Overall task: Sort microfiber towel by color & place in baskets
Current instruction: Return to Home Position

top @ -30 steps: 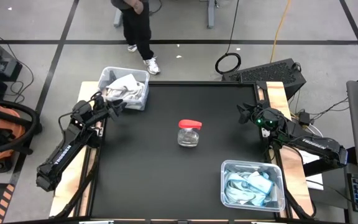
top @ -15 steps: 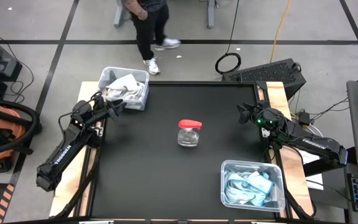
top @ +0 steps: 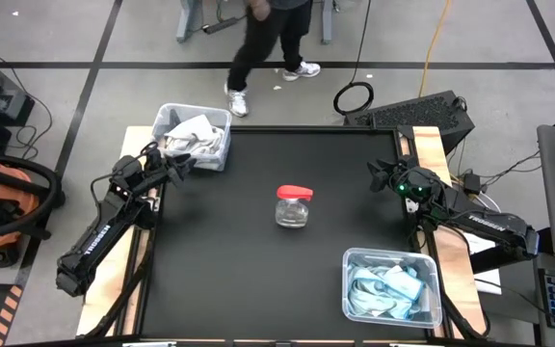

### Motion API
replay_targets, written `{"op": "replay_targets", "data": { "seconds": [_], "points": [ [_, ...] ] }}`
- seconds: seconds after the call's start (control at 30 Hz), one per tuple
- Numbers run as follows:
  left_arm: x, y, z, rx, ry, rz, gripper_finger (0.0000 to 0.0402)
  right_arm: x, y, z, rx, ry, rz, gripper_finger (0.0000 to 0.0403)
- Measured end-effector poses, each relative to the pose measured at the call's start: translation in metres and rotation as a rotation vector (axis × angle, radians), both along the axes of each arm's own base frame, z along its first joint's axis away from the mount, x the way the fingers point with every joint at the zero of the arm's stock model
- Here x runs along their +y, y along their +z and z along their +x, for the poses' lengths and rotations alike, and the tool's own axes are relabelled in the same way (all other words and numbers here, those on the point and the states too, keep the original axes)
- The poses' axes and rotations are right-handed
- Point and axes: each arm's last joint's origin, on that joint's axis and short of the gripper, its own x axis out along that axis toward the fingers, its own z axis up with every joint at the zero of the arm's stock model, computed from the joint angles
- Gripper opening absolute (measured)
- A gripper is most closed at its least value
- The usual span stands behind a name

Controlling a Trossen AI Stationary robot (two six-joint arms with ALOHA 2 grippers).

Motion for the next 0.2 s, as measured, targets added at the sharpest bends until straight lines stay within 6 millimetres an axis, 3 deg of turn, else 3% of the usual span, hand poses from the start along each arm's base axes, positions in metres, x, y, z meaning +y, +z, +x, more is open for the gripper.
{"op": "replay_targets", "data": {
  "seconds": [0.2],
  "points": [
    [0.0000, 0.0000, 0.0000, 0.000, 0.000, 0.000, 0.0262, 0.0000, 0.0000, 0.0000, 0.000, 0.000, 0.000, 0.0221]
  ]
}}
